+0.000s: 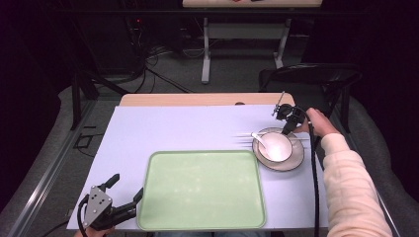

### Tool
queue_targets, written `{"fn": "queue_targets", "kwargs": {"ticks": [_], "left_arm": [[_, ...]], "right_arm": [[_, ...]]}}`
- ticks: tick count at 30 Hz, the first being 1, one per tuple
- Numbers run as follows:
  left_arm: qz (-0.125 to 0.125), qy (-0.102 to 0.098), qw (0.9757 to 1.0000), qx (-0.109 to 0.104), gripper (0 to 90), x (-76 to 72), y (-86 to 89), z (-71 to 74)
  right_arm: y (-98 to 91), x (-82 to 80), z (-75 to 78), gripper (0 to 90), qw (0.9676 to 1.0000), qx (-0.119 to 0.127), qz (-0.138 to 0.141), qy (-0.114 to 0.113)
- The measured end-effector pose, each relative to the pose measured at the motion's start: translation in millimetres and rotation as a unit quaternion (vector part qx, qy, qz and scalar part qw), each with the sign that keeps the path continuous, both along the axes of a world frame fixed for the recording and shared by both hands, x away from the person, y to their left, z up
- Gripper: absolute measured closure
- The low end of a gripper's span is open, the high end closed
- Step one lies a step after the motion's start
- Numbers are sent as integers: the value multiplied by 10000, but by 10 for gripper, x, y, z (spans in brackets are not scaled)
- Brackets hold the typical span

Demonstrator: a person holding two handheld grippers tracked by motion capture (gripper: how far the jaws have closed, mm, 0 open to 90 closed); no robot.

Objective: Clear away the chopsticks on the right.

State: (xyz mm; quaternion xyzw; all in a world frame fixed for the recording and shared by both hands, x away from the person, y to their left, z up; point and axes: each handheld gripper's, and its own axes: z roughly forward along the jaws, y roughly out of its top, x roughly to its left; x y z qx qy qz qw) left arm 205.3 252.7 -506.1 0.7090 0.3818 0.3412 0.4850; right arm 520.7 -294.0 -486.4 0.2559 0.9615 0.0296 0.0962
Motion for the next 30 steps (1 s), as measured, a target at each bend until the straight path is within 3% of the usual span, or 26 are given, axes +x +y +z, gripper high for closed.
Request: {"fn": "queue_targets", "kwargs": {"ticks": [11, 16, 17, 20, 22, 25, 30], "left_arm": [[14, -21, 10000, 9, 154, -5, -1, 0], [-3, -6, 10000, 56, 155, 1, -6, 0], [-8, -2, 10000, 53, 155, 2, -7, -1], [-3, -3, 10000, 61, 155, -1, -11, 0], [2, -7, 10000, 62, 154, 0, -6, 1], [-9, 3, 10000, 57, 154, 3, -9, -2], [1, -5, 10000, 53, 155, 0, -2, 0]], "right_arm": [[-3, -26, -2, 804, 9998, -171, 89, 43], [-4, -35, 70, 716, 9994, -132, 180, -265], [4, -27, 70, 707, 9991, -218, 230, -281], [27, 4, 3, 712, 9991, -306, 245, -178], [30, 21, -6, 723, 9991, -230, 328, -144], [41, 27, -74, 744, 9988, -295, 378, 102], [38, 38, -97, 813, 9989, -270, 376, 68]]}}
